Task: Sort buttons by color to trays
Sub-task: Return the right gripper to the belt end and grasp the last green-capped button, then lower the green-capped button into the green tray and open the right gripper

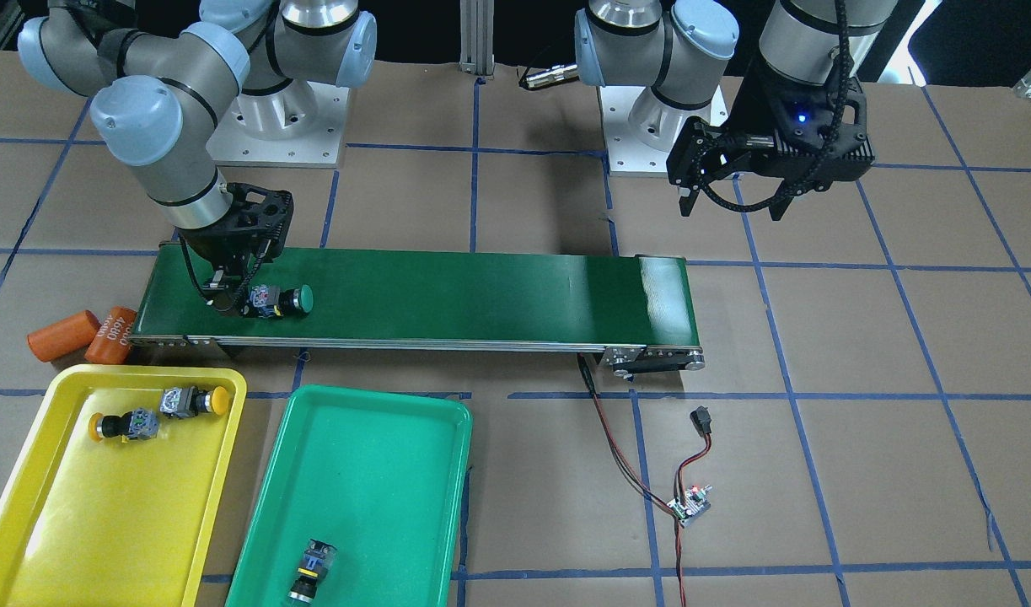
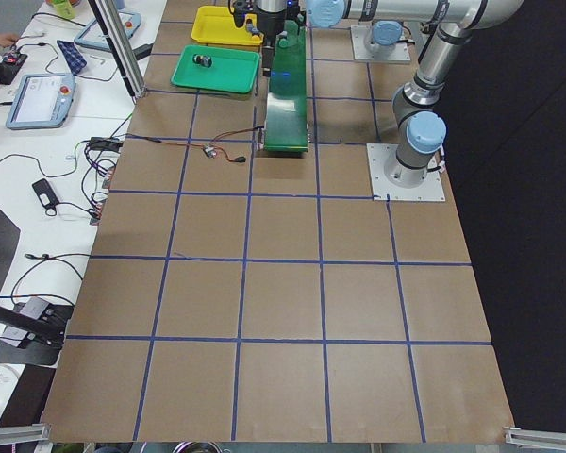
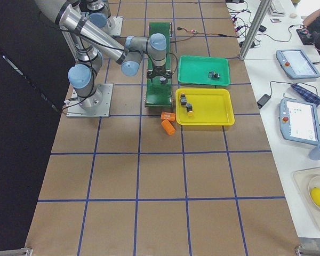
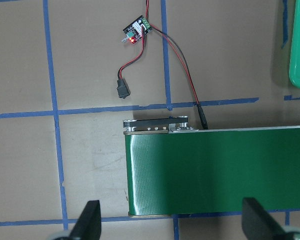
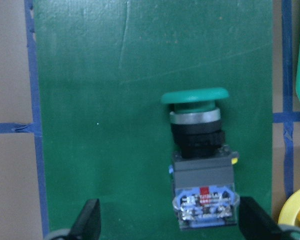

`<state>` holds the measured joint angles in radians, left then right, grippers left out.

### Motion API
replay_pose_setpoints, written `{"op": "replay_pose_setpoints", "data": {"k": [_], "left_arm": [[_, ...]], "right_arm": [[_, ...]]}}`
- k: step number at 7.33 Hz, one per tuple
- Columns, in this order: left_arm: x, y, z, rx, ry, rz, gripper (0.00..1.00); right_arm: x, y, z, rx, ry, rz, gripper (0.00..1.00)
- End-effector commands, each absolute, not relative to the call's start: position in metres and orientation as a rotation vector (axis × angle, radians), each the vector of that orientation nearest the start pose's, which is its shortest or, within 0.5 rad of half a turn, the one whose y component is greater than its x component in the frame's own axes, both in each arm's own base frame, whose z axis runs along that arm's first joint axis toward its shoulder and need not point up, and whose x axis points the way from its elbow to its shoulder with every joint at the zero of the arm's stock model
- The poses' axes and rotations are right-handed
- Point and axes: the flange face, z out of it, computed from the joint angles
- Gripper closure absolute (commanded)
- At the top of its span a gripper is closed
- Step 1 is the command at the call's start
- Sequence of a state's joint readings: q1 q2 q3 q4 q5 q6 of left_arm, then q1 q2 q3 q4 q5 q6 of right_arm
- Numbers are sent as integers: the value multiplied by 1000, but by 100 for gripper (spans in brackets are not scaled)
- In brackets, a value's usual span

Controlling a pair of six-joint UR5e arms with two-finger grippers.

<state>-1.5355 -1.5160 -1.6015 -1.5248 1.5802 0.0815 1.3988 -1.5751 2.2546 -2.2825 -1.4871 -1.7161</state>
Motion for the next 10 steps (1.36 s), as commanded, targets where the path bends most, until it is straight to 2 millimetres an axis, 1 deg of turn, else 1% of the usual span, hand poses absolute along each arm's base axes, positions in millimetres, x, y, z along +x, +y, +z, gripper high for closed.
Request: {"op": "replay_pose_setpoints", "data": {"k": [1, 2, 3, 4, 5, 6, 7, 8, 9, 10], "left_arm": [[-115, -480, 504, 71, 3124, -109, 0], [-115, -480, 504, 71, 3124, -114, 0], [-115, -480, 505, 71, 3124, -116, 0], [-115, -480, 504, 71, 3124, -114, 0], [-115, -480, 505, 71, 3124, -116, 0], [-115, -480, 505, 71, 3124, -116, 0], [-116, -480, 505, 74, 3124, -116, 0], [-115, -480, 505, 71, 3124, -116, 0], [-116, -480, 505, 71, 3125, -116, 0], [-115, -480, 505, 71, 3124, -116, 0]], "right_arm": [[83, -425, 242, -2220, 2206, -143, 34], [83, -426, 241, -2219, 2205, -138, 60], [84, -426, 243, -2206, 2222, -140, 77], [83, -431, 248, -2186, 2258, -167, 82], [92, -443, 258, -2160, 2297, -208, 85], [120, -467, 269, -2201, 2274, -242, 86], [161, -505, 283, -2281, 2220, -300, 86], [201, -557, 314, -2361, 2189, -416, 84], [219, -608, 332, -2404, 2175, -467, 80], [222, -624, 334, -2384, 2157, -402, 29]]}}
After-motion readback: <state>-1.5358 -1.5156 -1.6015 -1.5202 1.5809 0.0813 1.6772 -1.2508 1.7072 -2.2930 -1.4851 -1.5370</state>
